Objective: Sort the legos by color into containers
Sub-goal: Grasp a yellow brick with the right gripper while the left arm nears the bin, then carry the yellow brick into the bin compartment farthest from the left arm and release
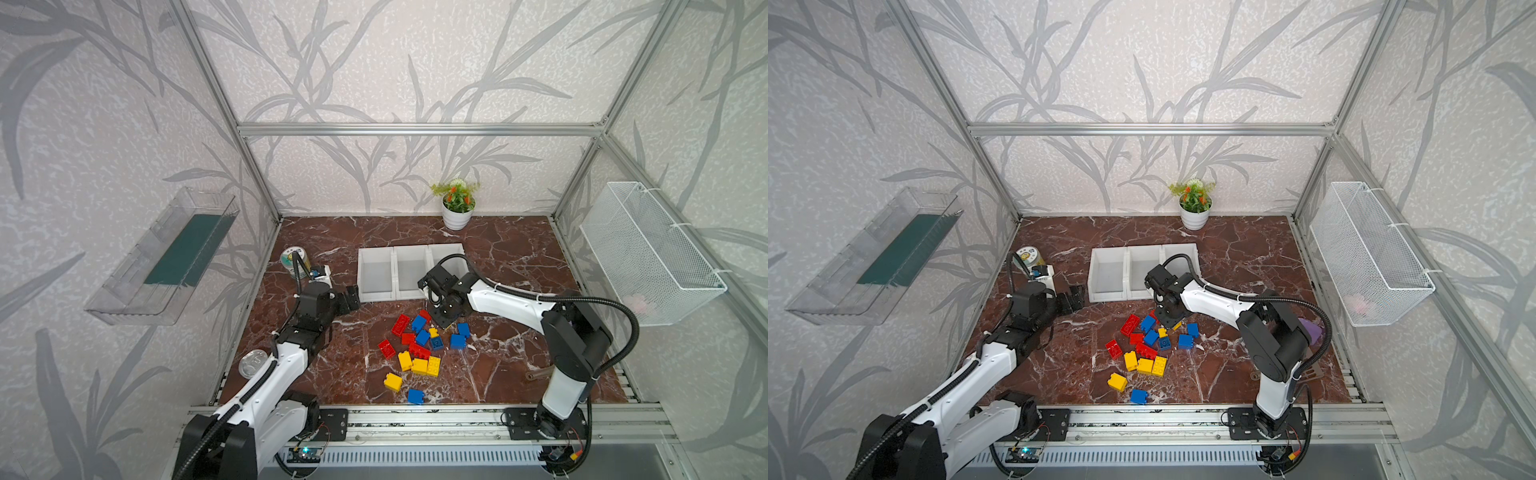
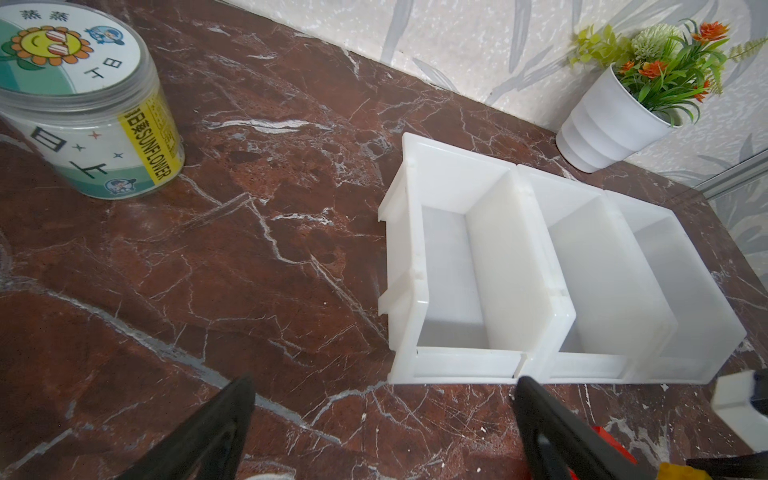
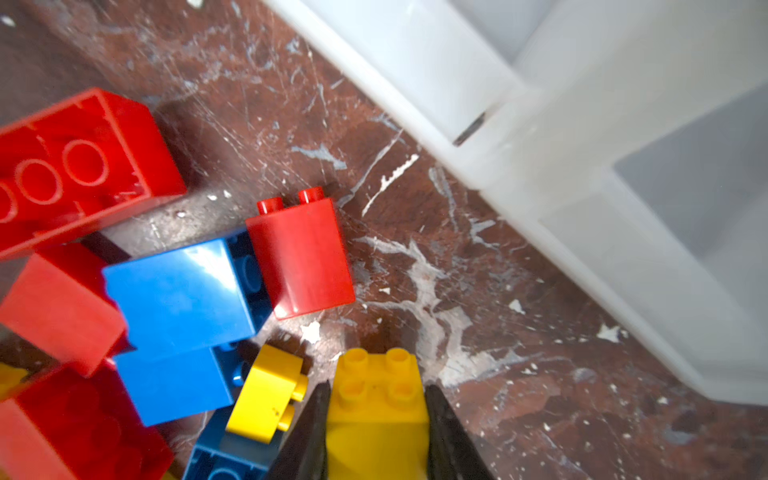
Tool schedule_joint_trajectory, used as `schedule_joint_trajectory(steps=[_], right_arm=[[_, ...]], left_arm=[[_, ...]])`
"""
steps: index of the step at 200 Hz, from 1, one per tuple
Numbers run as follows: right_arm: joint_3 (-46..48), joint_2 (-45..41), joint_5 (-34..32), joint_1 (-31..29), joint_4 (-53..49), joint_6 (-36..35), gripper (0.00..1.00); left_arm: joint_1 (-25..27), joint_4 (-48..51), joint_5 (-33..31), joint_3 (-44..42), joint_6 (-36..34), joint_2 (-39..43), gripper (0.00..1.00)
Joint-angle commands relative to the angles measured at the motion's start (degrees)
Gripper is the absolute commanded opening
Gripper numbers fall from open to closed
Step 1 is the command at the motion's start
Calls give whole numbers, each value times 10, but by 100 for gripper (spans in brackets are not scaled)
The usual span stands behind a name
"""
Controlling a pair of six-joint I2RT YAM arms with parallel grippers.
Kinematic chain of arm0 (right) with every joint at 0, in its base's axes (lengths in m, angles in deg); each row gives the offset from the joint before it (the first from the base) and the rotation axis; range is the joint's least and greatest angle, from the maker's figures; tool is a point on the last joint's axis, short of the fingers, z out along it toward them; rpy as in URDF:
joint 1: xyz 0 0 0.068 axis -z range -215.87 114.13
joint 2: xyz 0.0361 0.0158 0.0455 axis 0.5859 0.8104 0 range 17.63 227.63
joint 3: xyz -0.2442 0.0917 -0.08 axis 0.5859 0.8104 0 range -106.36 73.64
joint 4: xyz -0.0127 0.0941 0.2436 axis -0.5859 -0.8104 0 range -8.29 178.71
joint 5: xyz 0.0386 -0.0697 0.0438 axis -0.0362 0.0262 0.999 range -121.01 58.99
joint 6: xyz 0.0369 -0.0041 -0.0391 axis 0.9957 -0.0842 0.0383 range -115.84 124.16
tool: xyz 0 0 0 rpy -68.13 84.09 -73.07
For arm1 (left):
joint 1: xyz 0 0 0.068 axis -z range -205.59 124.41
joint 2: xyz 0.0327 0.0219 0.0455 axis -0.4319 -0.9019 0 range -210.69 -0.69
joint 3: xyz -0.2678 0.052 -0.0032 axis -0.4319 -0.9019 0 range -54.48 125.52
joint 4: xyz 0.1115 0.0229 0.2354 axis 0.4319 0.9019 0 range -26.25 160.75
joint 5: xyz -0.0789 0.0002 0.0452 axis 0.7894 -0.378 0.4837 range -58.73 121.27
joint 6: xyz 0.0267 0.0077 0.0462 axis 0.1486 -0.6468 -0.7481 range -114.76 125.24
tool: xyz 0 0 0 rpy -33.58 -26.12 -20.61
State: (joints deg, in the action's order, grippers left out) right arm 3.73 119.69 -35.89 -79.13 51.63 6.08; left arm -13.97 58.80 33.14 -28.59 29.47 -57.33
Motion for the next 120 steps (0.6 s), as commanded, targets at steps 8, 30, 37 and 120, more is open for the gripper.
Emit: schedule_joint_trajectory(steps=[8,30,37,120], right_arm=[[-69,-39,-48,16,-27,-8,28],[-103,-36,-52,51,-9,-9,28],[-115,-27,-58,61,-3,-10,28],[-201,68,-35,131,1,11,49]], left_arm=[[6,-13,12,-3,13,-7,99],[8,-2,12,3,0,-6,99],[8,1,12,7,-4,-5,99],[18,25,35,28,-21,-6,99]])
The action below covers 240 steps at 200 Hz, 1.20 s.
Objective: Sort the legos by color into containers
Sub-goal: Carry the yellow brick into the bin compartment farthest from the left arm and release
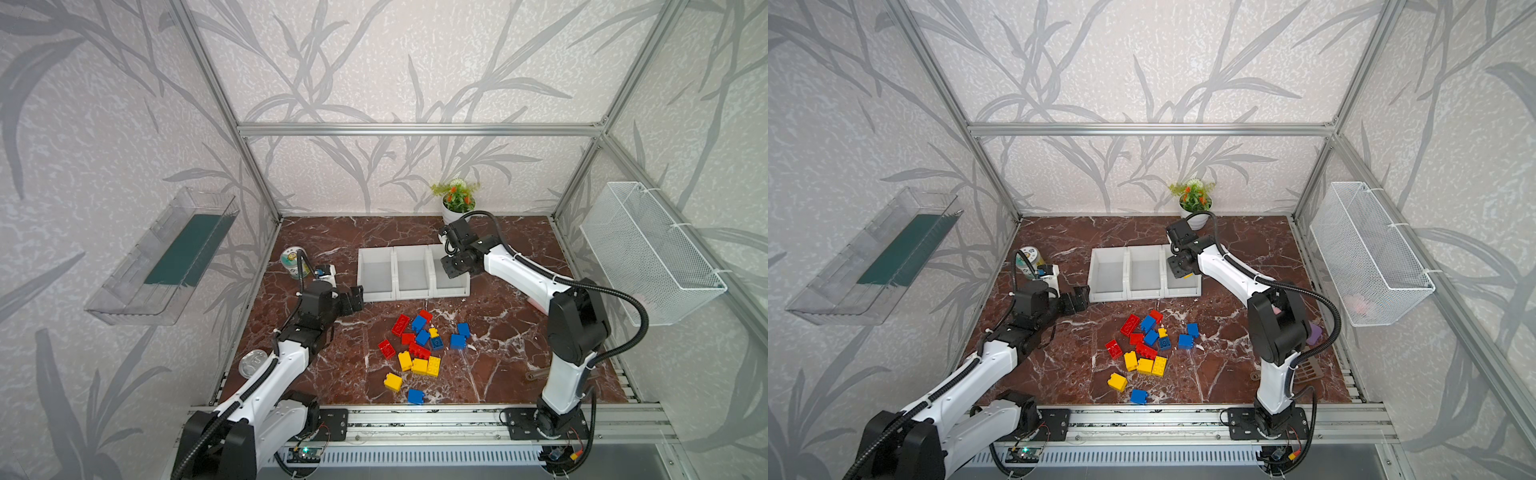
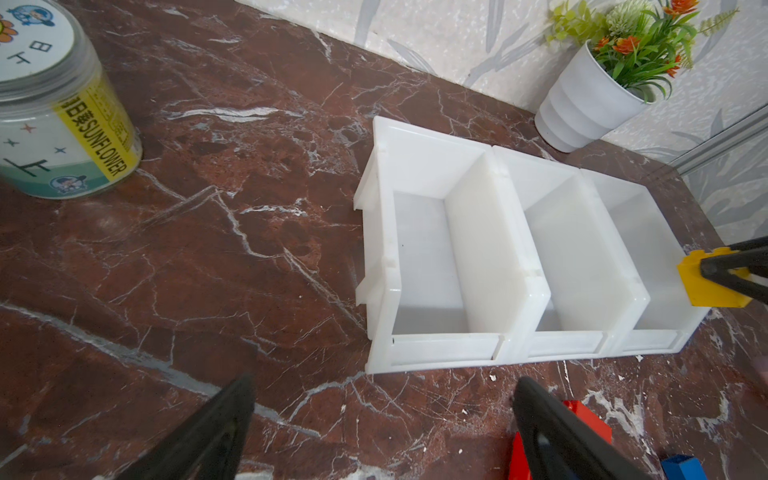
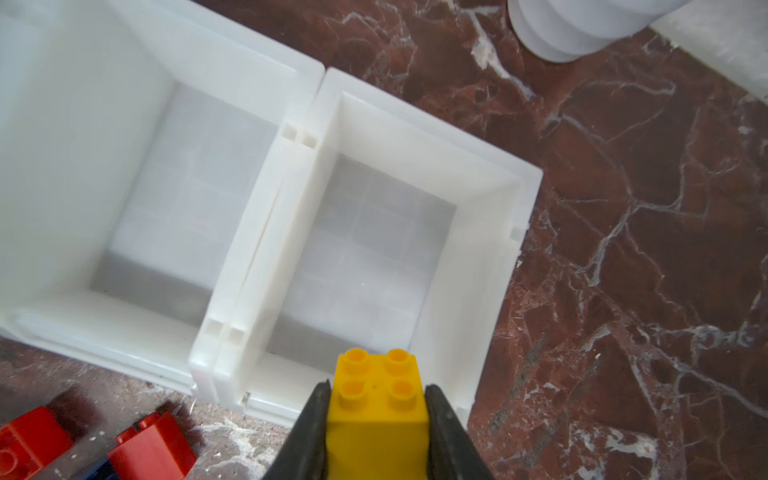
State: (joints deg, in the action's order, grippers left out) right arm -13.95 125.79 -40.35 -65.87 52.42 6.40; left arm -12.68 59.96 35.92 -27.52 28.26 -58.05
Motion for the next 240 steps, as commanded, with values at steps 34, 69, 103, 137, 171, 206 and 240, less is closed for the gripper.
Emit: schedule_joint_trajectory(steps=[34,69,103,137,171,206,240], right_arm=[[-26,-9,20,-2,-6,10,62],[-17,-42,43,-2,-8,13,62],[29,-93,62,-2,4,33,63],[131,-179,92,-3,60,80,63],[188,-227,81,-3,64,100,63],[226,-258,74,-3,47,133,63],[279,-293,66,-3,68,165,63]], left_arm=[[13,17,15,20,-13,-4,99],[24,21,21,27,-18,-11,99],[39,25,25,31,-27,-17,99],[71,61,34,50,-48,-27,99],[109,72,33,59,-66,-49,99],[142,96,31,78,-82,-87,96],[173,120,48,106,-108,-125,92]])
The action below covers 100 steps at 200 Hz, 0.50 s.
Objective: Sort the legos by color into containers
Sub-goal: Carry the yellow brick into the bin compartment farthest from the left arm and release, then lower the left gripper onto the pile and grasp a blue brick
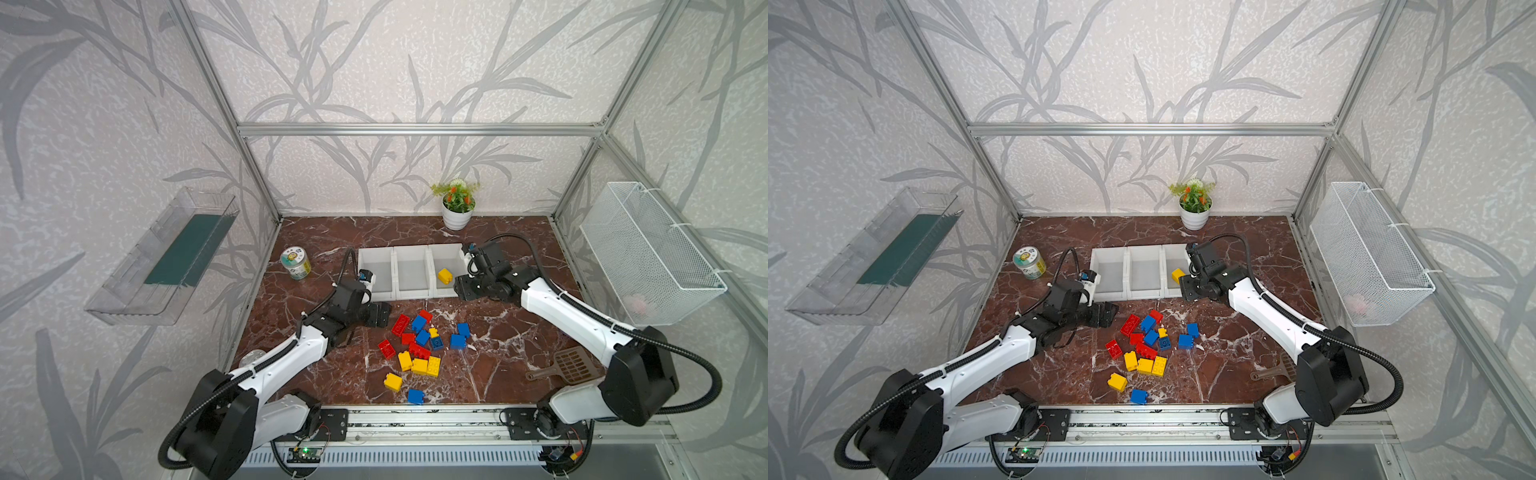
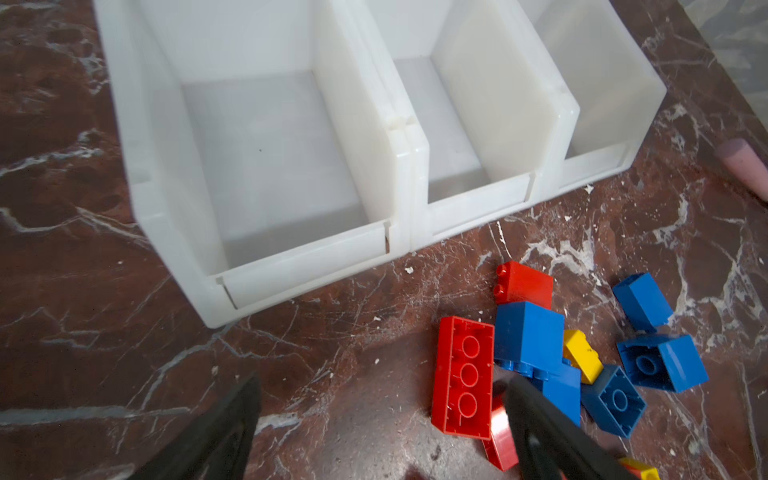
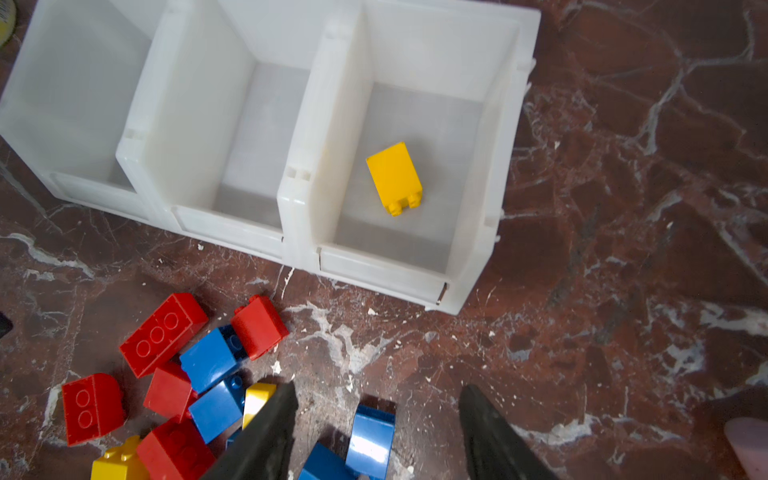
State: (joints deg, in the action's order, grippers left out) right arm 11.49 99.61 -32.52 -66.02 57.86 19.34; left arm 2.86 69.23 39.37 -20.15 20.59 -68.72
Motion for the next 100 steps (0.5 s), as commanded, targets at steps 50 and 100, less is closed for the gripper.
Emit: schedule_joint_trajectory(steps=[50,100], right_arm=[[40,-41,-31,-2,6,34,63],[40,-36,-30,-2,7,45,63]], left_arm=[[51,8,39,47,-30,-72,91],[113,47,45,110,-75,-135,87]])
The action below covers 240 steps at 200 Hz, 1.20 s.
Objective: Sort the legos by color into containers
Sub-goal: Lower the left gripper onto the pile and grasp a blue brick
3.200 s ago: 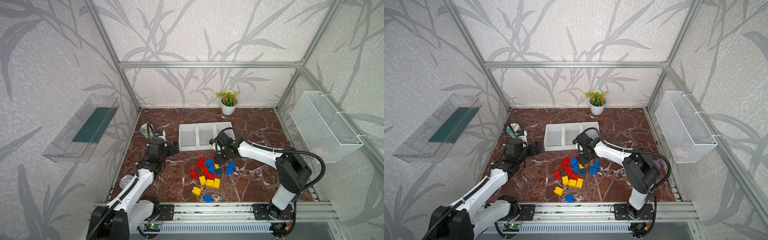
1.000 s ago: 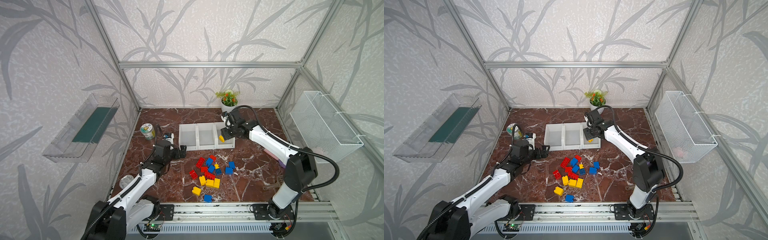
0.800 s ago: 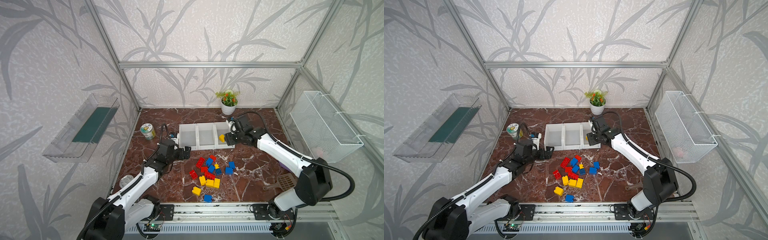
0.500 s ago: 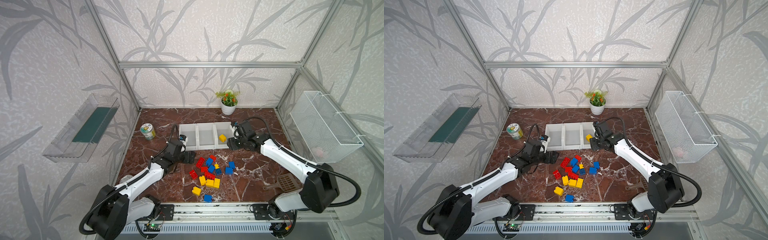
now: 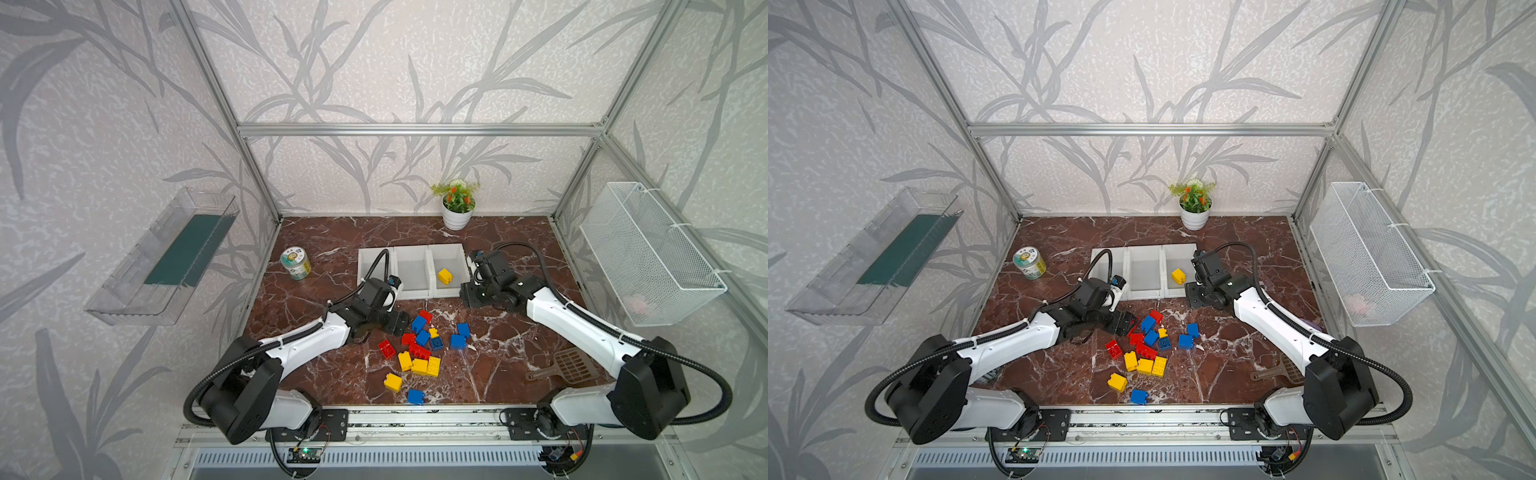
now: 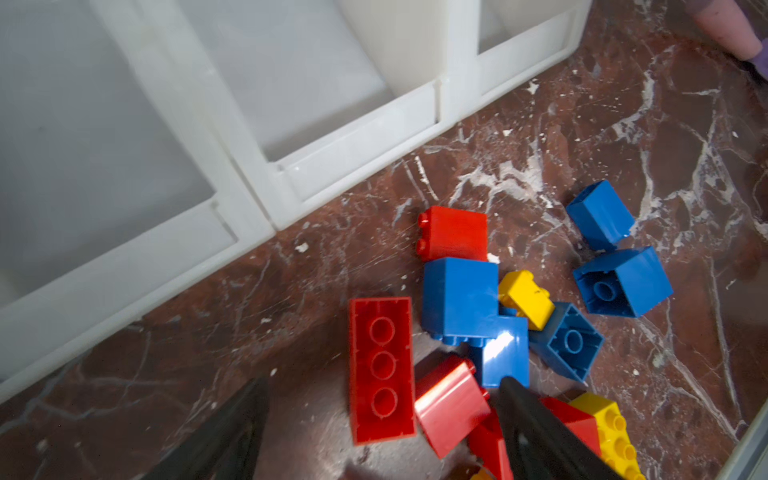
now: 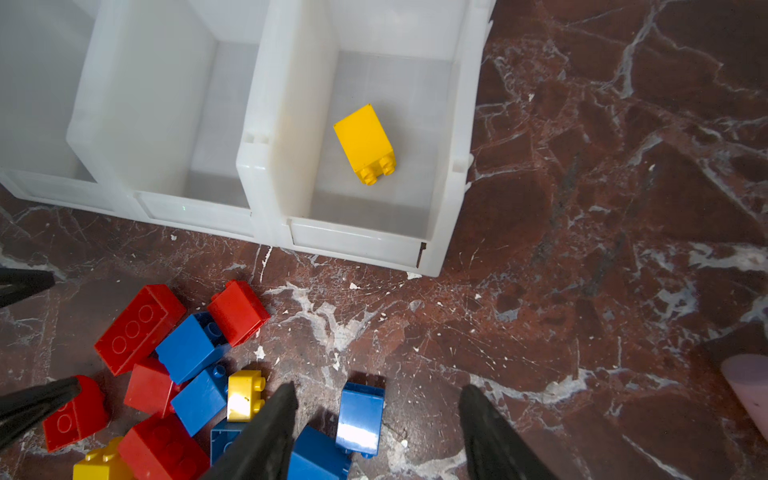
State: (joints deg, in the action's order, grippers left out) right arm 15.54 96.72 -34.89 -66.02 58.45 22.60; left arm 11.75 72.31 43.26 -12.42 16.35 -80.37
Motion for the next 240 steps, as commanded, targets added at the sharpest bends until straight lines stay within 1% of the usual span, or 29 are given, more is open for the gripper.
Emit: schedule_joint_trajectory(steps=[1,24,54,104,159,182,210,221,240], right_arm=[[0,-7,-7,-2,1,12,63],[-1,-7,-10,-1,-2,12,63],[6,-16,-6,-2,-5,15,63],[22,-36,-12,-2,-10,18,63],[39,-53,-16,-3,-11,26,62],[39,-55,-21,-3,-16,26,62],[48,-59,-29,-3,-8,28,62],[51,-59,-29,-3,-6,29,62],[53,-59,-32,-3,-7,24,62]], left_arm=[[25,16,6,34,-33,-20,87],[41,8,-2,52,-34,-47,85],[58,19,7,78,-39,-83,82],[72,20,-30,106,-41,-129,77],[89,59,-34,155,-61,-182,65],[93,86,-54,174,-61,-201,61],[96,86,-73,174,-59,-208,57],[98,88,-77,177,-59,-212,54],[100,97,-84,185,-59,-222,45]])
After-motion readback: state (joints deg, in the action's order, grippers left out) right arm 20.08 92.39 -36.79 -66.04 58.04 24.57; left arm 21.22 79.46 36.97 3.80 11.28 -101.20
